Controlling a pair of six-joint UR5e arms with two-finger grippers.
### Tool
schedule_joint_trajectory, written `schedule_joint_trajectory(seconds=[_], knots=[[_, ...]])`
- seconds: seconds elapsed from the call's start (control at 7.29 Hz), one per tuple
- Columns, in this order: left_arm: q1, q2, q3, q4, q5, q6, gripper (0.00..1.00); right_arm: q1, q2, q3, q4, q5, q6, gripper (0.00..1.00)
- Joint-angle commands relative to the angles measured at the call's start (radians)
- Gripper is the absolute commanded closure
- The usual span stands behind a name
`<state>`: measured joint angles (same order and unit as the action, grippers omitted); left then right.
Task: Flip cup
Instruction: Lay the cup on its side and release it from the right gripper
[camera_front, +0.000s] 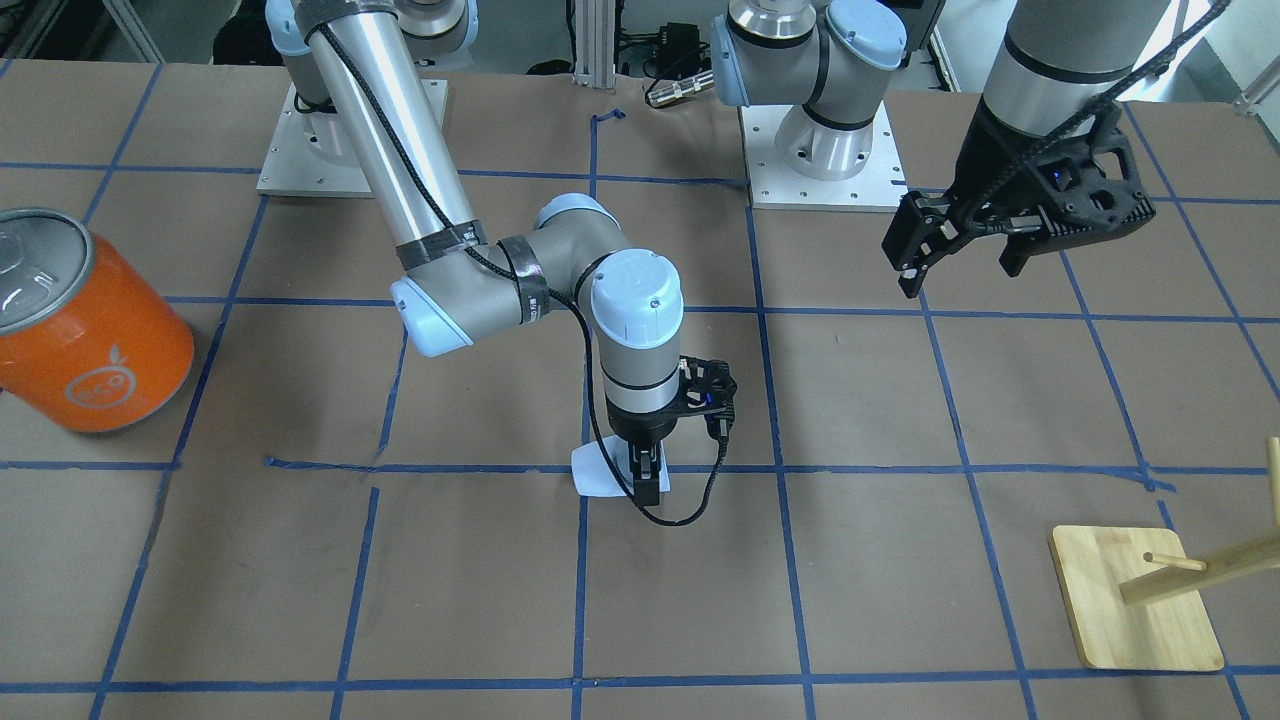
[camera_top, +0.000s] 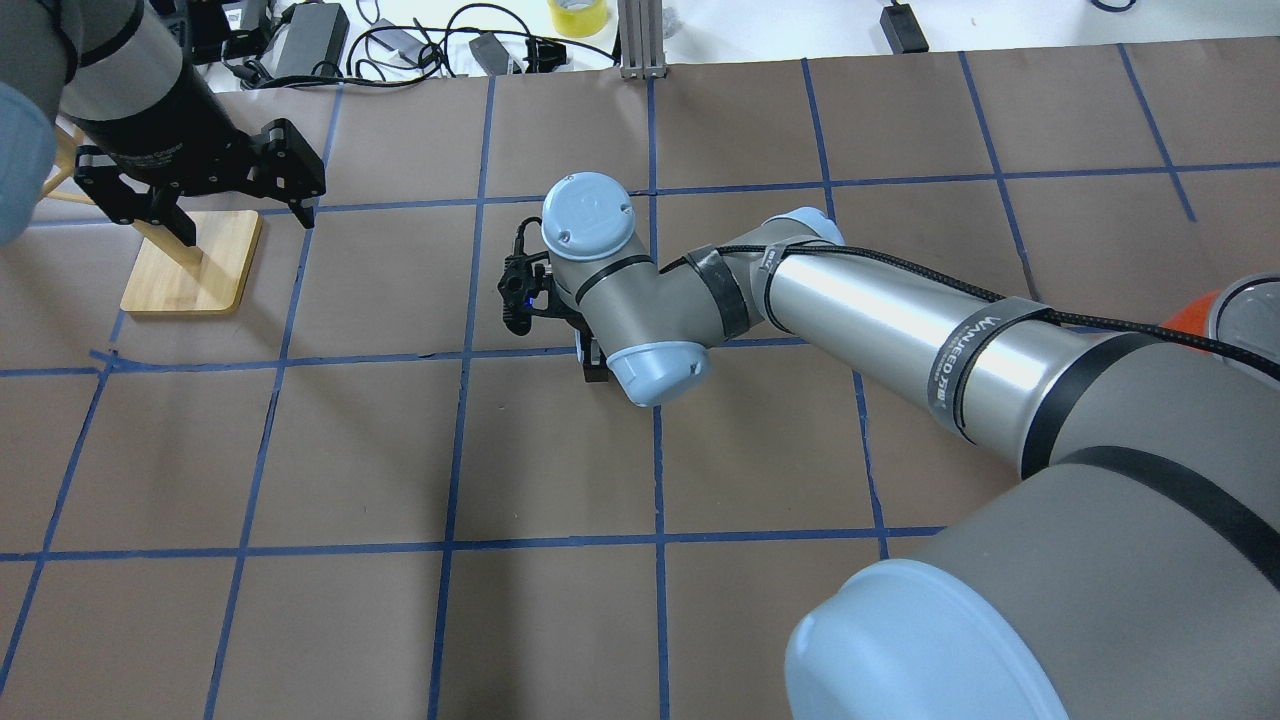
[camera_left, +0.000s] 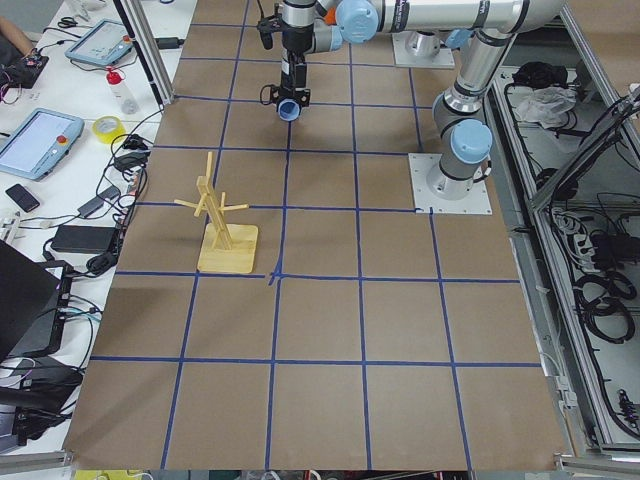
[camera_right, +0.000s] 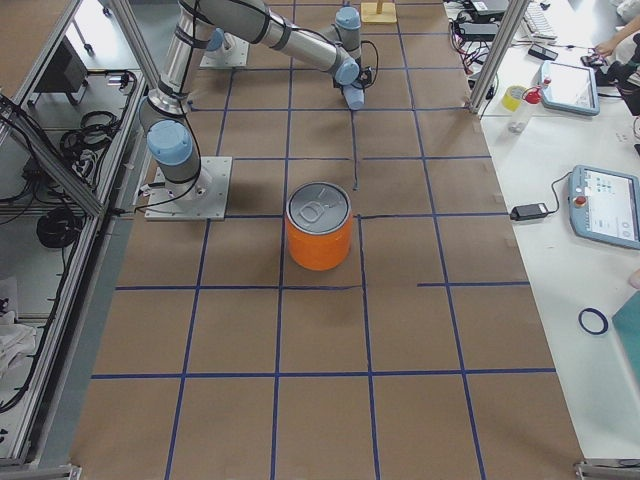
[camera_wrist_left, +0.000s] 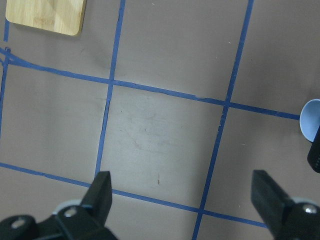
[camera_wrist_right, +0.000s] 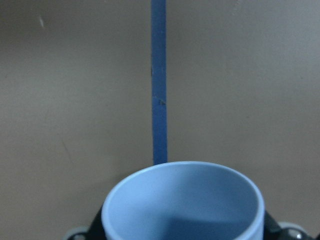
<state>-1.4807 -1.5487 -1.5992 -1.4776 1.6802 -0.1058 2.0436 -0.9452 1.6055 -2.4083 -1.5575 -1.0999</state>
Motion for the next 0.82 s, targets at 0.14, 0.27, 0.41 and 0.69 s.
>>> schedule_joint_trajectory(seconds=[0.14,0.27,0.41,0.69], knots=[[-0.001,0.002,-0.001,-0.001,-0.01,0.0,0.0,-0.04,-0.116,-0.016,0.143,0.014,0.037,0.01],[-0.001,-0.001,-0.002,-0.012,-0.005,0.0,0.0,-0.095,-0.174,-0.022,0.247,0.067,0.034,0.01],[-0.001,-0.004,-0.002,-0.012,-0.01,0.002,0.0,-0.174,-0.231,-0.03,0.352,0.101,0.026,0.01],[-0.003,-0.007,-0.008,-0.03,-0.004,-0.006,0.0,-0.297,-0.369,-0.03,0.586,0.123,0.078,0.03]])
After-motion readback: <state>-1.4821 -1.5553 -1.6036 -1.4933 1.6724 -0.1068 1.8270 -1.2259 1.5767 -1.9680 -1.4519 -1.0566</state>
